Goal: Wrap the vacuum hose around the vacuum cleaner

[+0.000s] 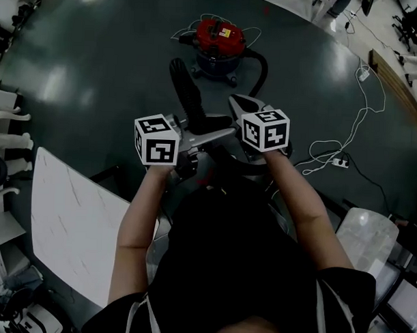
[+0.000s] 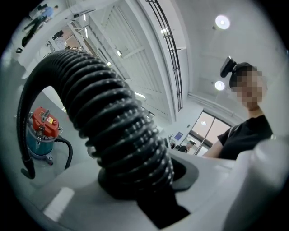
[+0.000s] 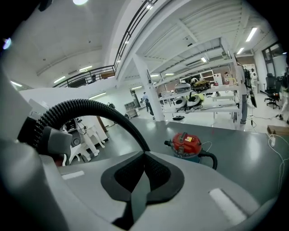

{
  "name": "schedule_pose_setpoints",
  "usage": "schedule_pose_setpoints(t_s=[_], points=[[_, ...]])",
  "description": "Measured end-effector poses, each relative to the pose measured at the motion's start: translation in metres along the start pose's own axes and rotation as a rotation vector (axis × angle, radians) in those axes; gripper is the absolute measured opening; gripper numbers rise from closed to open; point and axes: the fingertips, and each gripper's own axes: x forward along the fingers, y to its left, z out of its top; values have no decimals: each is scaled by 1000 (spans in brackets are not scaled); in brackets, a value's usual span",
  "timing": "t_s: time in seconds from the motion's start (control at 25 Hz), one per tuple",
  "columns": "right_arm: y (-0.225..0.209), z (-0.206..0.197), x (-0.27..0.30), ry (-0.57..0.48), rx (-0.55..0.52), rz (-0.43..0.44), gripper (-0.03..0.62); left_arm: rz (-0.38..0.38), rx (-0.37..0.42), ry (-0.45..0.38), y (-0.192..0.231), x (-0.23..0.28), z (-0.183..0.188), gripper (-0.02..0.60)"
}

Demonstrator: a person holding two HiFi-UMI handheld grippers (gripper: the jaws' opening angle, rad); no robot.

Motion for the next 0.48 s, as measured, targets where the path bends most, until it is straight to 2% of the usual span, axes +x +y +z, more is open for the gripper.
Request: schedule_pose_setpoints(t_s=[0.32,0.48], points=[[-32,25,34,15,-73,36,-2,-59,54,151,15,23,7,141],[-45,28,50,35,-112,40,3,-76,68,178,23,31,17,144]])
